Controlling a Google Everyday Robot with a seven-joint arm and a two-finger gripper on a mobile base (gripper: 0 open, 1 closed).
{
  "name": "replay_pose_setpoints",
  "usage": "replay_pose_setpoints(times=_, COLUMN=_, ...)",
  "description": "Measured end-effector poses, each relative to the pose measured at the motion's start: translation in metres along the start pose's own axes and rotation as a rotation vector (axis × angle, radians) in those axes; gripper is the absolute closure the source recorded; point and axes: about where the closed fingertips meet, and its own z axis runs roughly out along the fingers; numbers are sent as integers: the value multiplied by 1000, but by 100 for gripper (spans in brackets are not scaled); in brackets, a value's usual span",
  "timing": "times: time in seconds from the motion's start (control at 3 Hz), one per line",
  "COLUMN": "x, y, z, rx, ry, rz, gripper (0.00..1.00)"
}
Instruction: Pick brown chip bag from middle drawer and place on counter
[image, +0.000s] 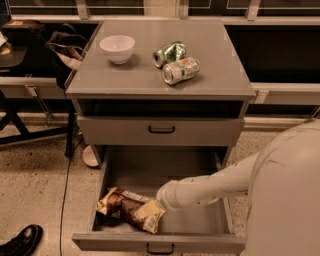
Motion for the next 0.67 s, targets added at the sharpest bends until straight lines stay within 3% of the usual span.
replay_pose_setpoints(times=0.67, x=12, y=-3, z=14, rx=-6, ry=8, rz=48, gripper=0)
